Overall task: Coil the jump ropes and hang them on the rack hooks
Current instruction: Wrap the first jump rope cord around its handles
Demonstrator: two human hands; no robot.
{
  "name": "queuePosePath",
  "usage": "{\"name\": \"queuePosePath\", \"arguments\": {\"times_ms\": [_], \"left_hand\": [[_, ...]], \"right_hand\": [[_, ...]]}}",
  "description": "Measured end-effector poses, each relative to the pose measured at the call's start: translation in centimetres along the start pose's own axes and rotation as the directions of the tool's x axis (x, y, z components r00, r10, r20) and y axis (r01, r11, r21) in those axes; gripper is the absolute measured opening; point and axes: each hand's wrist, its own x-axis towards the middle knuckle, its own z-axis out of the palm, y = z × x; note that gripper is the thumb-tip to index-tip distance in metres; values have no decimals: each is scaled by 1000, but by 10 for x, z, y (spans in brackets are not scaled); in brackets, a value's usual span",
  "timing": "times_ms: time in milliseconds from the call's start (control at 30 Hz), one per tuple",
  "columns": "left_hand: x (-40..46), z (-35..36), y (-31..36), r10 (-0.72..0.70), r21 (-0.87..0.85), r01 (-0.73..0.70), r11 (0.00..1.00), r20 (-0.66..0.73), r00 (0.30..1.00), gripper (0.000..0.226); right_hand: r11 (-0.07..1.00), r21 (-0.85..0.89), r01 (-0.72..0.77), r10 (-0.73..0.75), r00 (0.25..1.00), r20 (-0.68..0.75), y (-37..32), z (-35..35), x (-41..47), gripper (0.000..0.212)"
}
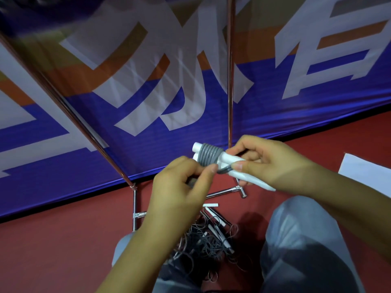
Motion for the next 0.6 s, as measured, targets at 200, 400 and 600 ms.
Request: {"name": "queuePosePath", "arguments": {"times_ms": [200, 400, 600], "left_hand": [[4, 0, -3, -368, -407, 414, 814, 189, 910, 40], [10, -1, -12, -433, -530, 705, 472, 558, 708, 10], [20, 1, -18, -342, -476, 832, 286, 760, 552, 16]], "right_hand": [[998, -9, 66, -66, 997, -33, -4, 1, -5, 29], [994, 9, 110, -109, 991, -75, -4, 3, -7, 35], [987, 101, 122, -112, 988, -105, -8, 7, -7, 33]]}}
